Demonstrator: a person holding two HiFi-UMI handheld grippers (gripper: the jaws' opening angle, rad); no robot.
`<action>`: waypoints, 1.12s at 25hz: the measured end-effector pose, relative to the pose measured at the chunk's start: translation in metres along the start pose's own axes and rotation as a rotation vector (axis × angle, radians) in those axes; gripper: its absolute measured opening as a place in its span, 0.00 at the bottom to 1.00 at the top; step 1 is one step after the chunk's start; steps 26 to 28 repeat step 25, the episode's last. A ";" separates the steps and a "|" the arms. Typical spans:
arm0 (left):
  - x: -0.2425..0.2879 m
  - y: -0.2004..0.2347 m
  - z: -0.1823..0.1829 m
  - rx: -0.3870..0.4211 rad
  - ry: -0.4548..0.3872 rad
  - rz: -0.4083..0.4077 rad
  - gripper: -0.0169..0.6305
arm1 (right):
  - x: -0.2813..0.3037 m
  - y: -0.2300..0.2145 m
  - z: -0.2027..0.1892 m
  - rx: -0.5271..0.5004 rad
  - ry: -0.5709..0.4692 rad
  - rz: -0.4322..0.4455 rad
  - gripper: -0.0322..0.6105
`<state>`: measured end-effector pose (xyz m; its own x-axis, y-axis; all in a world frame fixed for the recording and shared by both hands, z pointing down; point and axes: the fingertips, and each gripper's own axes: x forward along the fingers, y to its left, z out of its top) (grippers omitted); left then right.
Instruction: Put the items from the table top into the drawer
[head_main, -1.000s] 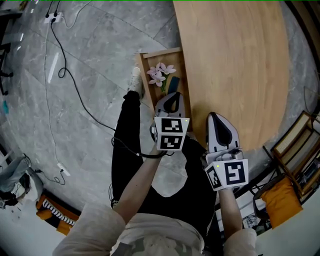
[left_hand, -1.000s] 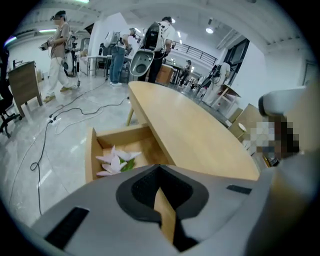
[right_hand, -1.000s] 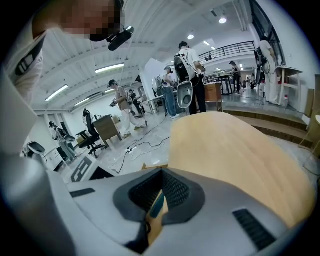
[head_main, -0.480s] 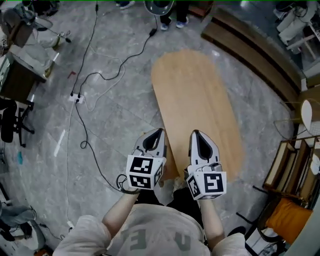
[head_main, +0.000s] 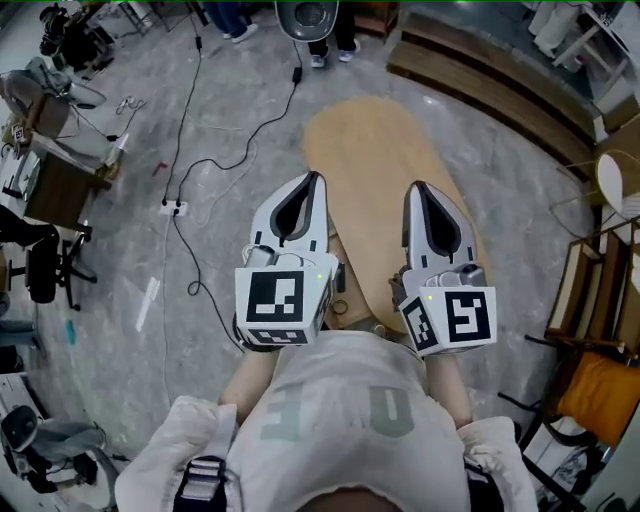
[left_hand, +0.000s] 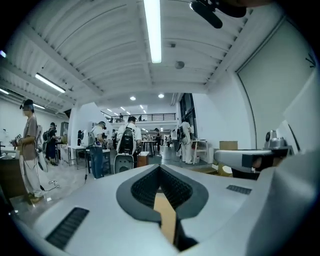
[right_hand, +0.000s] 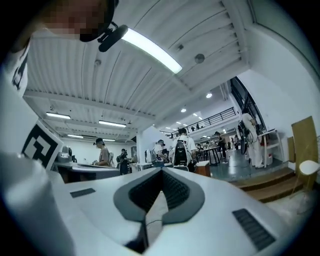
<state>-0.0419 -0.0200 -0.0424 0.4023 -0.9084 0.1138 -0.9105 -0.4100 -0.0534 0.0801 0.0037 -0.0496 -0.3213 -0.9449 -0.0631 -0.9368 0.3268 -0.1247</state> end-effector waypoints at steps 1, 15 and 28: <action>-0.004 -0.001 0.006 -0.006 -0.011 0.008 0.04 | -0.004 0.002 0.004 -0.023 0.000 -0.002 0.06; -0.031 -0.028 0.027 0.022 -0.082 -0.005 0.04 | -0.034 0.011 0.030 -0.114 -0.067 -0.031 0.06; -0.042 -0.019 0.036 0.076 -0.113 0.002 0.04 | -0.030 0.030 0.027 -0.119 -0.074 -0.018 0.06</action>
